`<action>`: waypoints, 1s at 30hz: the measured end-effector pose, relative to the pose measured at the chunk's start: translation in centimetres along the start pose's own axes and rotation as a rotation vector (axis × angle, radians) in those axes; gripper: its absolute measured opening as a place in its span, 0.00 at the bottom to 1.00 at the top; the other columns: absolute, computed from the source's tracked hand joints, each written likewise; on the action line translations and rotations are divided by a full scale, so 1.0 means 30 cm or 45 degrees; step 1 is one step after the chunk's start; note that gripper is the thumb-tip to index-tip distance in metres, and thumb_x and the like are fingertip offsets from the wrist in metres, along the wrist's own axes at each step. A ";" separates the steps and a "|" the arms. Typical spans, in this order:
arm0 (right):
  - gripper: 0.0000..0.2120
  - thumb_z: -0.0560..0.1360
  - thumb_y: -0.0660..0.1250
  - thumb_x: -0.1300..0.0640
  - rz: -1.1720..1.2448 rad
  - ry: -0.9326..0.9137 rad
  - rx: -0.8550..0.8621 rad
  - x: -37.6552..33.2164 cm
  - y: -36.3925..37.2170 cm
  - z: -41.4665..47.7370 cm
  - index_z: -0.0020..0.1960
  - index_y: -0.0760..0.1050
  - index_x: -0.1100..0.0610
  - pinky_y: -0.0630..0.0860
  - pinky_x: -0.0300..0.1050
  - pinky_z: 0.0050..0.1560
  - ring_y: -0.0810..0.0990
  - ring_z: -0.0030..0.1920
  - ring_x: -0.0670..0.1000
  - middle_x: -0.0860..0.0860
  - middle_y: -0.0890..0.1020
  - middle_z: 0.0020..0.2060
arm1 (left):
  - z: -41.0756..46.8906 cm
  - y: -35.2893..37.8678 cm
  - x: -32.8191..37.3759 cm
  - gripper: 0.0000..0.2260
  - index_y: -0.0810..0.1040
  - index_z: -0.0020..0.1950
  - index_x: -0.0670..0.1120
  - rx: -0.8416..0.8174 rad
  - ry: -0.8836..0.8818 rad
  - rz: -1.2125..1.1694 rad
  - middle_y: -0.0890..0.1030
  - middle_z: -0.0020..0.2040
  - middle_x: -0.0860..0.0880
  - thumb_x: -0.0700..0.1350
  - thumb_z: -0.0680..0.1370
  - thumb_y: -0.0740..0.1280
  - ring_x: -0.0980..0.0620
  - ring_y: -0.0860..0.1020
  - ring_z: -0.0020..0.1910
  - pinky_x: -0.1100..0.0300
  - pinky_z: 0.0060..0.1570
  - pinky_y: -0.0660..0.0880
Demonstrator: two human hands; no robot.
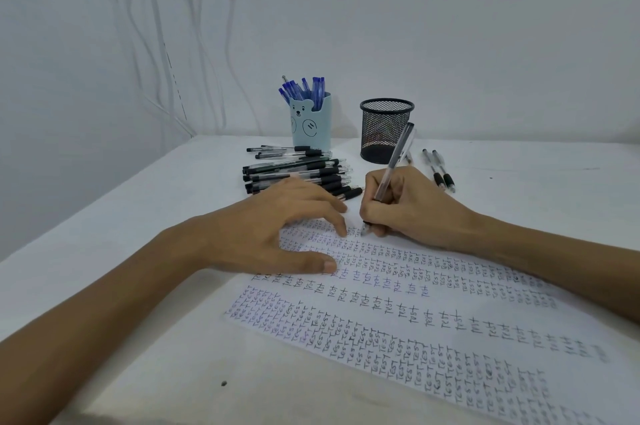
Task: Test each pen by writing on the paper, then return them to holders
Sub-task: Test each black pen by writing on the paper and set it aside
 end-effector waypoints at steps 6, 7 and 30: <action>0.06 0.75 0.70 0.67 -0.011 -0.007 -0.016 -0.003 0.004 0.000 0.40 0.76 0.64 0.73 0.41 0.36 0.76 0.31 0.54 0.60 0.81 0.29 | -0.002 0.000 0.000 0.16 0.78 0.66 0.60 0.002 -0.003 -0.010 0.72 0.73 0.61 0.61 0.79 0.70 0.57 0.68 0.75 0.50 0.74 0.63; 0.06 0.75 0.70 0.66 -0.023 -0.006 -0.009 -0.002 0.002 0.001 0.40 0.76 0.64 0.73 0.40 0.35 0.75 0.31 0.54 0.60 0.81 0.29 | -0.001 -0.001 0.000 0.16 0.78 0.66 0.59 0.003 -0.002 -0.009 0.72 0.73 0.61 0.61 0.79 0.70 0.58 0.68 0.75 0.51 0.75 0.63; 0.07 0.75 0.69 0.65 -0.083 0.063 0.052 0.004 -0.007 0.005 0.39 0.74 0.64 0.71 0.34 0.33 0.74 0.27 0.46 0.55 0.80 0.27 | 0.000 0.001 -0.005 0.17 0.78 0.66 0.60 0.003 -0.011 -0.025 0.73 0.72 0.61 0.62 0.79 0.70 0.58 0.68 0.74 0.52 0.73 0.65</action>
Point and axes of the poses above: each hand's wrist, its own z-axis towards the middle knuckle, its own y-axis out of the palm, x = y × z, the point moved 9 cm from there along z, towards the middle knuckle
